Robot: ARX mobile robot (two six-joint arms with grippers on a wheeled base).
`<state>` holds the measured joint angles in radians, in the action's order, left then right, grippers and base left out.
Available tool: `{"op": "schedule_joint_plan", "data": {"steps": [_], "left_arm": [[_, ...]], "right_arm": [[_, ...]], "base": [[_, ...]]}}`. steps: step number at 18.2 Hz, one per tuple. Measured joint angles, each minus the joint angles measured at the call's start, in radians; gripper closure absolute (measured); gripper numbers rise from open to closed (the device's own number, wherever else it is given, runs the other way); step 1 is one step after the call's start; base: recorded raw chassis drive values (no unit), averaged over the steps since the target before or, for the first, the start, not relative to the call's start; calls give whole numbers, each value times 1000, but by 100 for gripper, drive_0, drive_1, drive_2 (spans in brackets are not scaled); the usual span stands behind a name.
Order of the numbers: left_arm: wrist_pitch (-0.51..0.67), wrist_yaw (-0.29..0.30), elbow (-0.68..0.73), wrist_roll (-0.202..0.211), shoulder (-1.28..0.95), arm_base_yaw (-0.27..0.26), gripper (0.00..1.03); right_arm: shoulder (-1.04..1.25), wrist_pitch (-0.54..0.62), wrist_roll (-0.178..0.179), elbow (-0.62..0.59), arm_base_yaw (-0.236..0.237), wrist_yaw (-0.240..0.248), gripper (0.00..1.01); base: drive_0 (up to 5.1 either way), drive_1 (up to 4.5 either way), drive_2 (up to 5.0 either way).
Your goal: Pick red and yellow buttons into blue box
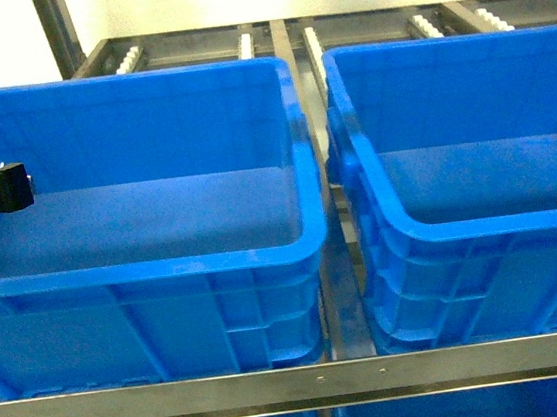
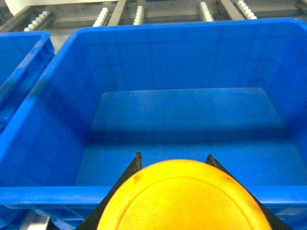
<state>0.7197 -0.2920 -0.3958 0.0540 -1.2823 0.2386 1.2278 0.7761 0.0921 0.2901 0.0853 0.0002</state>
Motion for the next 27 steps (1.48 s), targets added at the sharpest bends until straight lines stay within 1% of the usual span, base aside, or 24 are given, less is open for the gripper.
{"op": "schedule_joint_plan", "data": {"steps": [12,14,19,27], "left_arm": [[-3,0,0,0,-1,0,78],[2,8,0,0,0,9,78],[-2,-1,0,0,0,-1,78],[-5,-1,0,0,3,0,78]], "right_arm": [[0,0,0,0,0,0,67],[0,1,0,0,0,7,67],[0,0,0,0,0,3,67],[-1,-1,0,0,1,-1,67]], "base": [[485,-255,-255],[494,-242,-242],[494,-242,-242],[494,-242,-242]]}}
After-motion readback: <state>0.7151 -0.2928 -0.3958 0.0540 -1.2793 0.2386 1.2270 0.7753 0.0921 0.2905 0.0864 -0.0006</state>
